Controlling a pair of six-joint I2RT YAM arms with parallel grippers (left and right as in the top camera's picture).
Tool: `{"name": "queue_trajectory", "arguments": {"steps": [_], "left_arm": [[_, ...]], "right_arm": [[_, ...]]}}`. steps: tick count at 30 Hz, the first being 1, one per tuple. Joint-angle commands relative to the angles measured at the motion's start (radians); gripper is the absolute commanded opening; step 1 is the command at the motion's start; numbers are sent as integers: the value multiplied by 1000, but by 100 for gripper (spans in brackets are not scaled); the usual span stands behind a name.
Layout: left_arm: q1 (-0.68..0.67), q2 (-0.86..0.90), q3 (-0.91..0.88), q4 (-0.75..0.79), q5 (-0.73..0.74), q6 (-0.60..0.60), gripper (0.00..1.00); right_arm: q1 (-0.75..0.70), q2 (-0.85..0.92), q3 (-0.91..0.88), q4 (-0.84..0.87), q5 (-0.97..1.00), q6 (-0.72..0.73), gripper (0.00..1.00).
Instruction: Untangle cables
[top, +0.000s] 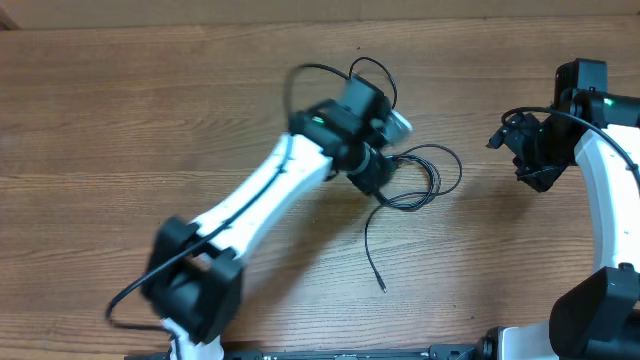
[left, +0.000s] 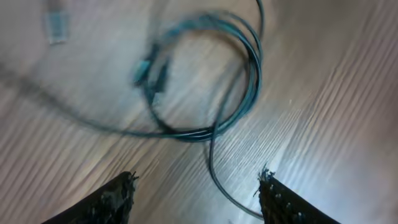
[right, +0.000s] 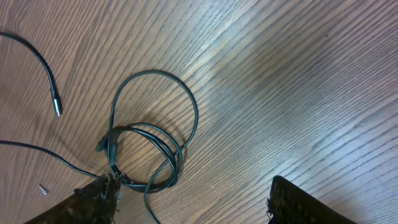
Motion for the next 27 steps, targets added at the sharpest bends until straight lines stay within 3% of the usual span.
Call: {"name": "queue_trajectory", "arguments": {"steps": [1,10,27], "left_arm": [[-38,77,-9,15,-60,286,64],[-74,173,-9,180,-139,292,66],[-76,210,-9,249,10,291,61]], "right_arm": [[-3,-18,13,6,8,-28,76],[-3,-18,13,2,11,-28,81],[-3,-18,13,-1,11,-27,81]]}}
